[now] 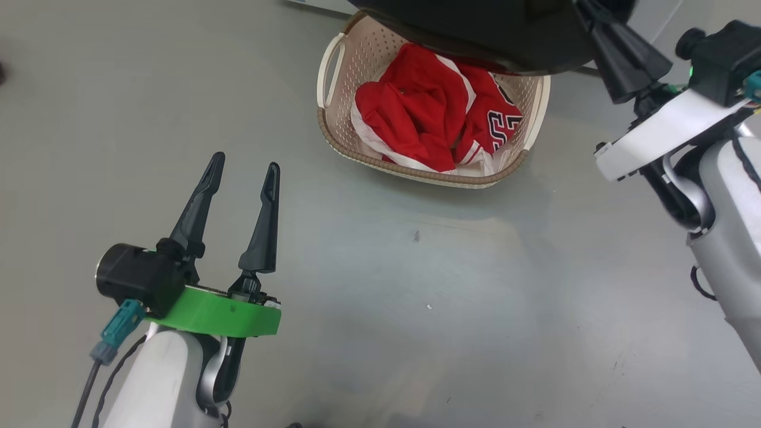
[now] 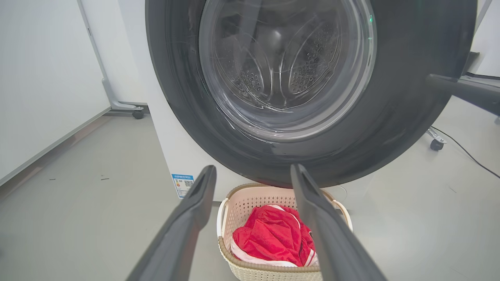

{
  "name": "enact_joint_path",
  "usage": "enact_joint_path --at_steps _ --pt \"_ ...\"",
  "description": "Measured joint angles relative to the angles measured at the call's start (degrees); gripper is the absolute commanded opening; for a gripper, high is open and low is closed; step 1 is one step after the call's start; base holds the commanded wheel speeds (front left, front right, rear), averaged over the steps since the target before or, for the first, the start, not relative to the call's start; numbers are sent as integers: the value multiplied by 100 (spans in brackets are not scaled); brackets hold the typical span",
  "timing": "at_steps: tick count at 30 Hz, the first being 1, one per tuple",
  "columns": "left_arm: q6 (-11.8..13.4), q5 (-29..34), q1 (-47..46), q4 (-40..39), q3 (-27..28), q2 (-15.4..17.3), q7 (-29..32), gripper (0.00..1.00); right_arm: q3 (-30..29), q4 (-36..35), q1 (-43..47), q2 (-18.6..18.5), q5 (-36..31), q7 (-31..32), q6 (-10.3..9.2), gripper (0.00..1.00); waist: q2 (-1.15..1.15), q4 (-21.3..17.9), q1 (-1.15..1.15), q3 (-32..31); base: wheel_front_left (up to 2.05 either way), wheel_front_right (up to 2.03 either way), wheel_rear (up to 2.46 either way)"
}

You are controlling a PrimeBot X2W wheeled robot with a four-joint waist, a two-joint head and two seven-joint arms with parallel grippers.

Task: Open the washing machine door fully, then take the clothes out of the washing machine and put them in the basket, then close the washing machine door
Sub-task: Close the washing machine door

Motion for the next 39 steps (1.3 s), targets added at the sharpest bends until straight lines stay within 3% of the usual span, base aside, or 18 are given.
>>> enact_joint_path --at_steps 24,39 --pt "-94 -113 -517 -38 -179 -143 0 100 -448 144 -1979 -1043 -2 595 0 0 0 521 1 1191 0 0 0" --pt "-99 -450 -655 23 -266 -152 -1 100 -582 469 -2336 -1010 -11 488 53 0 0 725 0 1385 0 0 0"
